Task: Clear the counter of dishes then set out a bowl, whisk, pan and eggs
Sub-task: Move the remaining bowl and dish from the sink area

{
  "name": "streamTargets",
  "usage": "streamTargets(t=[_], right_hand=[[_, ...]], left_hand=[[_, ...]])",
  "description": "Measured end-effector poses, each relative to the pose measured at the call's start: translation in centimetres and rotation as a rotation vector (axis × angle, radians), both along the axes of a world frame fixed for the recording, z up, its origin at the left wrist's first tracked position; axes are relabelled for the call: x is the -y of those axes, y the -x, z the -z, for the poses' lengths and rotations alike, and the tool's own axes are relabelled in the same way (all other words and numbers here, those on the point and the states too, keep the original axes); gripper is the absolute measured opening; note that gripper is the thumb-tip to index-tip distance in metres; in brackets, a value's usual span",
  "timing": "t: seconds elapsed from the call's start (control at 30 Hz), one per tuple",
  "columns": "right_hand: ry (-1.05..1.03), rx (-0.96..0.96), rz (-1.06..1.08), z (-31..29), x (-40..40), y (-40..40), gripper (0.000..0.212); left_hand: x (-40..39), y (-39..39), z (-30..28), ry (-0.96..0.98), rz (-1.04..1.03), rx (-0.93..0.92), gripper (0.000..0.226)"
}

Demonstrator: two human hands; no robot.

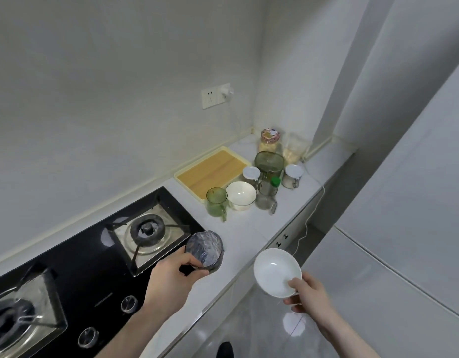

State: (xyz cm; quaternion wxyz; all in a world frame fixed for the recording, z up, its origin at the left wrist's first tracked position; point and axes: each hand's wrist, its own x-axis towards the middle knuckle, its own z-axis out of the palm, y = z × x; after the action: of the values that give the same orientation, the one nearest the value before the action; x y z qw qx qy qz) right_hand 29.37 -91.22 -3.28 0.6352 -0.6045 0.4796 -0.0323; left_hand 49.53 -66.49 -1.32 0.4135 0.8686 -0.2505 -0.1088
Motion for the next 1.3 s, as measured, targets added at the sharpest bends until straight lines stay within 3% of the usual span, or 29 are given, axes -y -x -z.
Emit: streamTargets(t=[0.57, 0.8, 1.1, 1.3], right_hand=[[-0.039, -0.113, -0.093, 5.9, 14.6, -13.5, 0.033], [-0.043, -0.226, -0.29, 8.3, 19.3, -19.4, 0.032], [-0.02, -0.327, -0.495, 11.8, 22.0, -23.6, 0.034], [-0.07, -0.338, -0.514, 12.7, 22.5, -25.2, 0.033]], left_hand=[[11.9, -6.9, 7.0, -0.201, -0.099, -0.149, 0.018], [15.7, -8.0, 9.1, -0.268, -0.195, -0.186, 0.017], [18.0, -8.3, 11.6, -0.325, -0.335, -0.229, 0.02], [19.0, -7.7, 12.0, -0.351, -0.381, -0.241, 0.02]])
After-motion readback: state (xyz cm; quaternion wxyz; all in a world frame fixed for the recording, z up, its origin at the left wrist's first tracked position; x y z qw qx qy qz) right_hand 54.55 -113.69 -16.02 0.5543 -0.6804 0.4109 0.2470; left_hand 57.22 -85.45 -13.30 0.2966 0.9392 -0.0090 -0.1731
